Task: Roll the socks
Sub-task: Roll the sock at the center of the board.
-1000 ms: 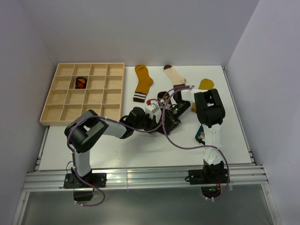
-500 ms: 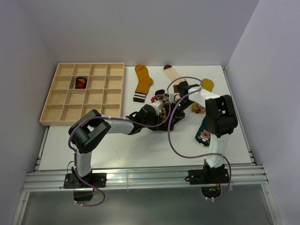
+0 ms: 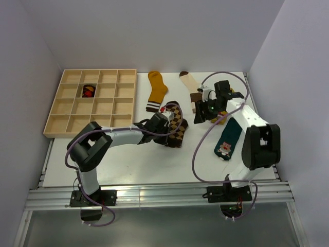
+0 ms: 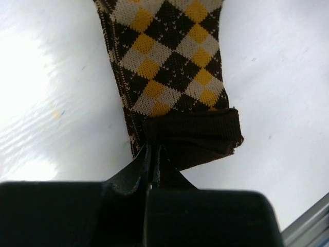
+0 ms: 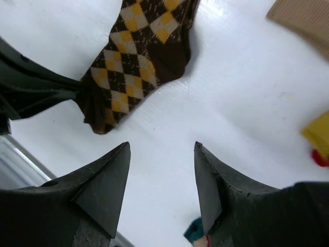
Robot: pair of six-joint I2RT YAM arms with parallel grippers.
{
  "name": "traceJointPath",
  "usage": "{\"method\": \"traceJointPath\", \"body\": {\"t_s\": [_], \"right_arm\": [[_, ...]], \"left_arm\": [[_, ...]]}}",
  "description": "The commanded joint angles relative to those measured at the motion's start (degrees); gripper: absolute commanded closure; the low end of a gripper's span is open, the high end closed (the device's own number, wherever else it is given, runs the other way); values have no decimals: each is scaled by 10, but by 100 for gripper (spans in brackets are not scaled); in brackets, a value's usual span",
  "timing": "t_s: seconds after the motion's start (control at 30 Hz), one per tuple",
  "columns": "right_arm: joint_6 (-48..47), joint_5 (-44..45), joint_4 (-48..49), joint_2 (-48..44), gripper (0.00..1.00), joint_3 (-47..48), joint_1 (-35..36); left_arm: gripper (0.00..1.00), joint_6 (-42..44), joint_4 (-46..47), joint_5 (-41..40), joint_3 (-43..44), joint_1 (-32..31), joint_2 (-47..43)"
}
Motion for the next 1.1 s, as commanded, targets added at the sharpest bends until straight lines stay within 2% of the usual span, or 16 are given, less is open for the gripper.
{"method": "traceJointPath", "body": {"t_s": [0.0,0.1,0.17,0.2,0.27,0.37,0.53,0.8,0.9,1.07], "right_arm": [[-62,21,36,-79,40,-31,5],[-134,28,63,-141,40,-90,27],[-180,80,124,-182,40,-138,60],[-195,104,153,-226,39,-197,81],[-233,158,237,-264,37,-252,149],[-272,154,294,-305,37,-319,207],[-318,154,356,-333,37,-367,271],[-338,223,436,-375,36,-454,429],[-355,252,456,-355,36,-470,483],[-389,289,512,-301,36,-485,510]], "left_arm": [[100,8,-141,10,-11,14,-13],[100,11,-159,42,-11,26,-21],[100,15,-169,63,-3,35,-18],[100,16,-185,77,2,39,-15],[100,16,-197,94,14,46,-3],[100,5,-221,129,31,58,21],[100,-24,-240,172,54,69,49],[100,-59,-244,203,84,82,82],[100,-58,-253,210,95,83,95],[100,-45,-271,218,113,83,110]]}}
